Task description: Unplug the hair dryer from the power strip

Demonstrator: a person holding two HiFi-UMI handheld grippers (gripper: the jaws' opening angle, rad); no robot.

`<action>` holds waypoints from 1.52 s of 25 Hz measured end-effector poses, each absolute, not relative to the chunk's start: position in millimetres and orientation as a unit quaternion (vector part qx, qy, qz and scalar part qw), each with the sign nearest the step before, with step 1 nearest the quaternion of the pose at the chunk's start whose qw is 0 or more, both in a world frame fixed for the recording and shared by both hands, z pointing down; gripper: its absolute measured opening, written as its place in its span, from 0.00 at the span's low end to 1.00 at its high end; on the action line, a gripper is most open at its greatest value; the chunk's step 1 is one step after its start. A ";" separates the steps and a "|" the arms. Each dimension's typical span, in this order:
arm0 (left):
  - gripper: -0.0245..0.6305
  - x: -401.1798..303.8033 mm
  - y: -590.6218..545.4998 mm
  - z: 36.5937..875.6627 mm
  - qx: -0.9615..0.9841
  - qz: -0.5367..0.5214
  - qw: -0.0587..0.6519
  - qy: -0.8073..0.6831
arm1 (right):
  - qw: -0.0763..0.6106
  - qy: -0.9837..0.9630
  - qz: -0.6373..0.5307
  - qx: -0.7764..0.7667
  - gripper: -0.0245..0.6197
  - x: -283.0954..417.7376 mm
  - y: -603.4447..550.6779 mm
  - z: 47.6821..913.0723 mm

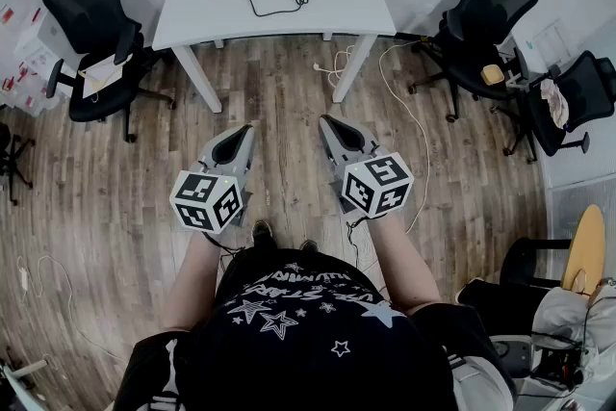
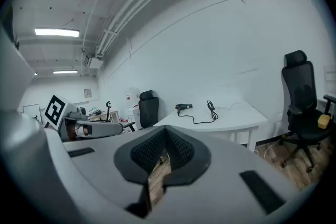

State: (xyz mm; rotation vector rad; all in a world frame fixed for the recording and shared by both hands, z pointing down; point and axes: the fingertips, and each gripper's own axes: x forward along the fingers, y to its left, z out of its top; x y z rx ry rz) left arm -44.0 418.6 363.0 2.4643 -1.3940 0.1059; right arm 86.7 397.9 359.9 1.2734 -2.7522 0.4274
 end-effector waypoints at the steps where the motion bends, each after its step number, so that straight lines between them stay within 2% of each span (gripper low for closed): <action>1: 0.05 -44.1 417.5 363.1 0.860 0.039 0.151 -0.485 | 0.040 -0.897 0.141 0.417 0.05 86.4 396.9 360.5; 15: 0.05 -51.1 406.7 362.4 0.866 0.051 0.132 -0.479 | 0.050 -0.892 0.146 0.424 0.05 76.7 387.8 368.1; 20: 0.05 -61.0 406.7 355.0 0.872 0.051 0.097 -0.478 | 0.053 -0.888 0.147 0.433 0.05 66.5 384.3 371.9; 26: 0.05 -81.1 398.0 357.7 0.873 0.050 0.094 -0.475 | 0.034 -0.884 0.161 0.439 0.05 47.4 374.6 373.6; 38: 0.05 -128.9 371.9 363.2 0.877 0.066 0.070 -0.470 | 0.040 -0.872 0.168 0.459 0.05 12.2 351.1 383.7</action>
